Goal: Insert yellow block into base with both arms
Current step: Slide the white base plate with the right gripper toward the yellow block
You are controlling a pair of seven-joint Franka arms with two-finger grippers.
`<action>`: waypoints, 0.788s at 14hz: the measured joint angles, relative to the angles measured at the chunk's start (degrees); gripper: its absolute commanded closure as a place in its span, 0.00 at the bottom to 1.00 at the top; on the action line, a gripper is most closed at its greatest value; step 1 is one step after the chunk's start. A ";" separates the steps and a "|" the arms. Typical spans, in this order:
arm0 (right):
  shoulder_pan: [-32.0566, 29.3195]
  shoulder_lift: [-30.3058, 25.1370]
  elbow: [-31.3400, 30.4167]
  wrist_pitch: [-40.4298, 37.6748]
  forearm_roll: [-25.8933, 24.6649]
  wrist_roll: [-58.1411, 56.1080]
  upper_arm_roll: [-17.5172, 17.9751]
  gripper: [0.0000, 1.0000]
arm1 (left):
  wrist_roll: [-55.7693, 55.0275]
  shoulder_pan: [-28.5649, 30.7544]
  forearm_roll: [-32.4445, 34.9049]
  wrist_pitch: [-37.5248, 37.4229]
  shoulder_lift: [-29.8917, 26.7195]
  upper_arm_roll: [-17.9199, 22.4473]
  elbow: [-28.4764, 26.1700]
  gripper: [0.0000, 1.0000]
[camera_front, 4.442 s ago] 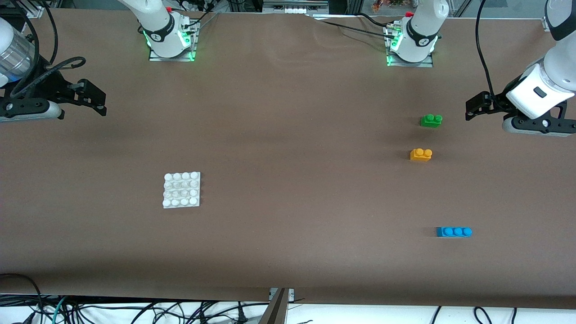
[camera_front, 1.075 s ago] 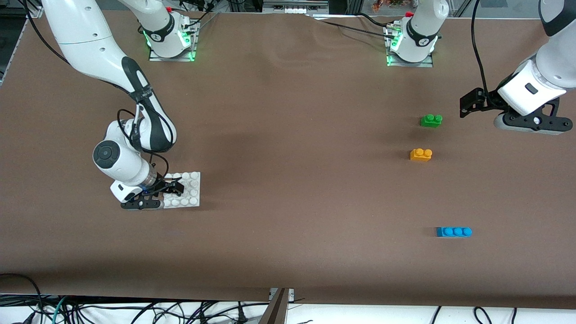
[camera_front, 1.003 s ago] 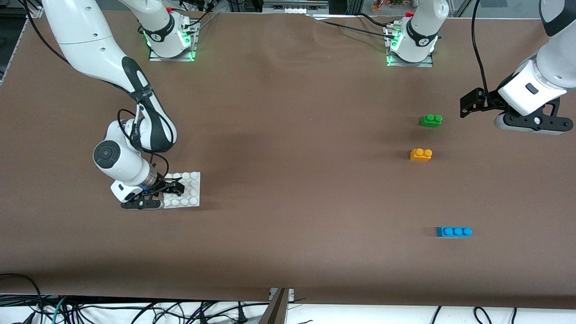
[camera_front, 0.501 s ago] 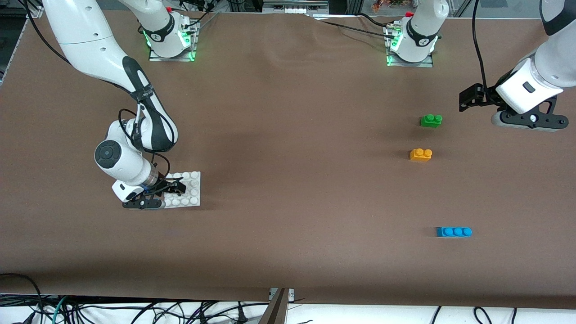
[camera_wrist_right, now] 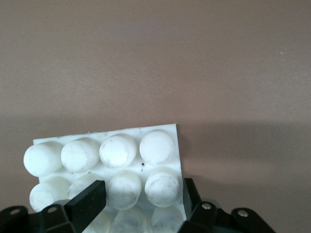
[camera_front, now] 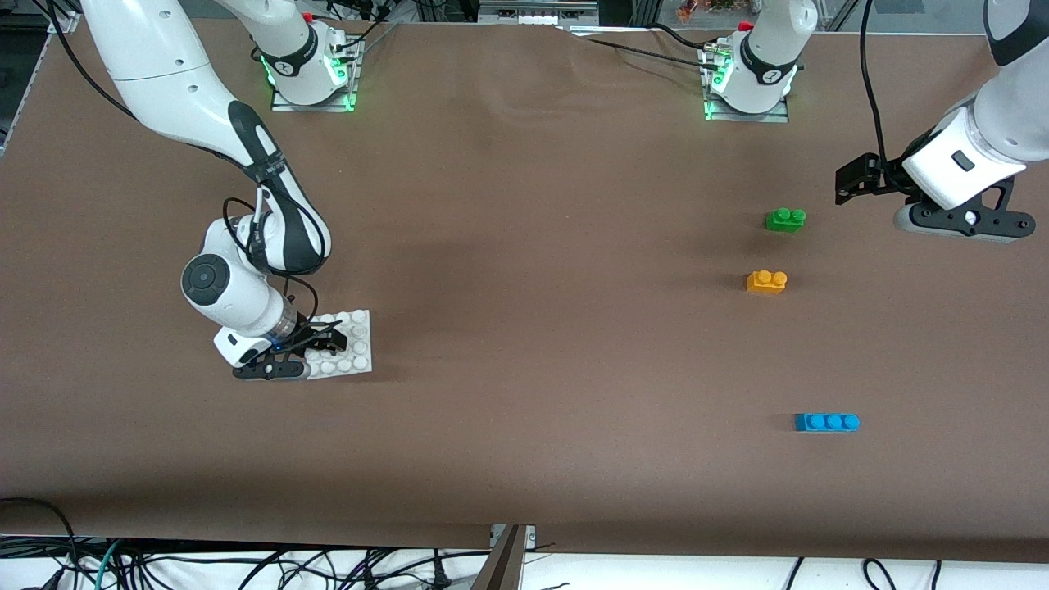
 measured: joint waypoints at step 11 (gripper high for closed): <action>6.42 0.01 -0.18 0.87 0.00 12.83 0.41 0.27 | 0.00 0.47 0.00 0.01 5.78 0.28 7.24 0.00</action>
